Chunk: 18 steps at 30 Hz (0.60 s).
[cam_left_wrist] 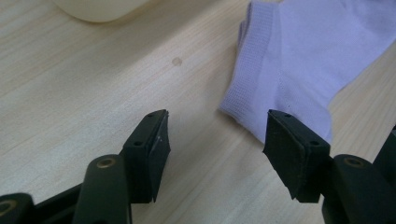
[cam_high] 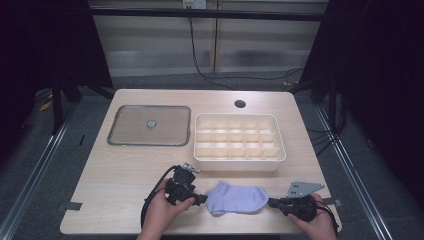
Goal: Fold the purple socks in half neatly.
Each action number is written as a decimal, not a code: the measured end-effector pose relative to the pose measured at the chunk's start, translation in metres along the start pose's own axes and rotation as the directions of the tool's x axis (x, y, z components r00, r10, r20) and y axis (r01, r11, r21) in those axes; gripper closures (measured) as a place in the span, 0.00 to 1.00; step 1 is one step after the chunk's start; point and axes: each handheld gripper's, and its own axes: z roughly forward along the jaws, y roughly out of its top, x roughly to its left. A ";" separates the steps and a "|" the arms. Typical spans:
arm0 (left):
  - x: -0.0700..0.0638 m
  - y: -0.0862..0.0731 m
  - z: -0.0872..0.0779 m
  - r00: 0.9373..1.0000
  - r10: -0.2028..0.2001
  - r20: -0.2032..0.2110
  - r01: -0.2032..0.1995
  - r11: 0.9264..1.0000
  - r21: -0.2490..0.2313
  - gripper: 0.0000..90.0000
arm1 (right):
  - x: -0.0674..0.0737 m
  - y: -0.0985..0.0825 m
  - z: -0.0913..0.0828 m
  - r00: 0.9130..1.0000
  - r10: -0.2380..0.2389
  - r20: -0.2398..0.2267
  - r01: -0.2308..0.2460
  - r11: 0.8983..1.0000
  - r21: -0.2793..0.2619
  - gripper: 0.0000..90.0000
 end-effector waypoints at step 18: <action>-0.009 0.023 0.024 1.000 0.021 -0.008 -0.020 0.998 0.056 0.60 | -0.001 0.000 0.000 1.000 0.010 0.000 -0.010 1.000 -0.001 0.98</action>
